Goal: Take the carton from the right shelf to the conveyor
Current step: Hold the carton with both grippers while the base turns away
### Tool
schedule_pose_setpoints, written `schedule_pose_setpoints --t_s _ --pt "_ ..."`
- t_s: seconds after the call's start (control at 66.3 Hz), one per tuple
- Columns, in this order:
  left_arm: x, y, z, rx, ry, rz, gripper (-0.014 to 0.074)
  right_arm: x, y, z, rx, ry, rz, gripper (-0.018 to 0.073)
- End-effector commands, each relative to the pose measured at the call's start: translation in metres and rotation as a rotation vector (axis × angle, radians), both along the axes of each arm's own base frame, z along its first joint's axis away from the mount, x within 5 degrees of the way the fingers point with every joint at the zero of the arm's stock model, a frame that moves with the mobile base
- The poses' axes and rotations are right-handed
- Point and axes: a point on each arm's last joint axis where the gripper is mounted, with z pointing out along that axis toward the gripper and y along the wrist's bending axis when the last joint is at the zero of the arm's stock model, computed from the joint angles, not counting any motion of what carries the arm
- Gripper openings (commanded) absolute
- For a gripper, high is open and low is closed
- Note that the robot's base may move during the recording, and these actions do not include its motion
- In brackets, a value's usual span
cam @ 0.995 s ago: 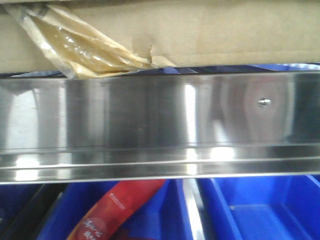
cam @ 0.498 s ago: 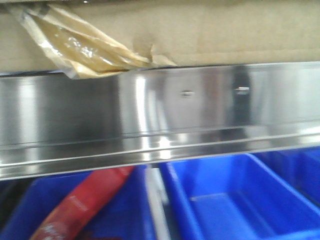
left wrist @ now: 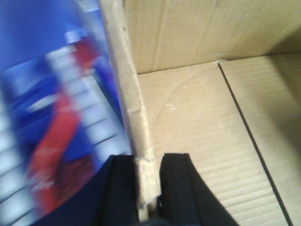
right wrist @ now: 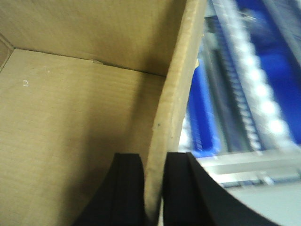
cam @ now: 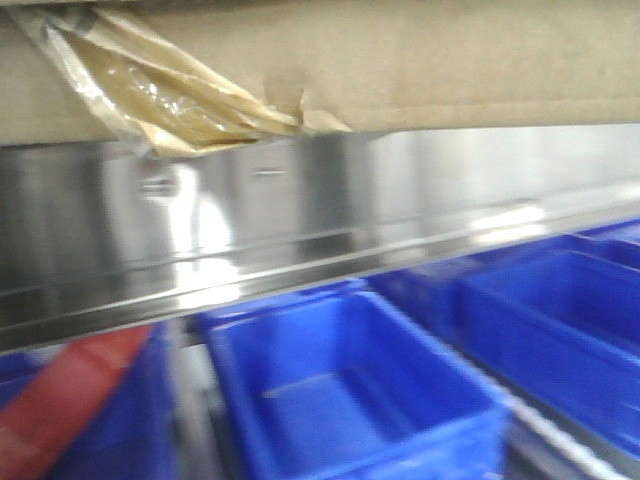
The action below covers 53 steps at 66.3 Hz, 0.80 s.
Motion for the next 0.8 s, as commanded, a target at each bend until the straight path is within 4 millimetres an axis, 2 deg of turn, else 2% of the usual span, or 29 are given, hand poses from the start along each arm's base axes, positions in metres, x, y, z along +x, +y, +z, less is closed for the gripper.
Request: schedule_pose_setpoints --t_s 0.0,0.784 --pt "-0.0049 0.0009 0.0061 -0.019 -0.038 -0.018 -0.0013 -0.0001 -0.0025 0.006 0.01 -0.061 -0.007 -0.007" --pt "-0.0045 0.0019 0.0064 -0.009 -0.045 -0.012 -0.0013 -0.0001 -0.0025 0.006 0.01 -0.061 -0.007 -0.007"
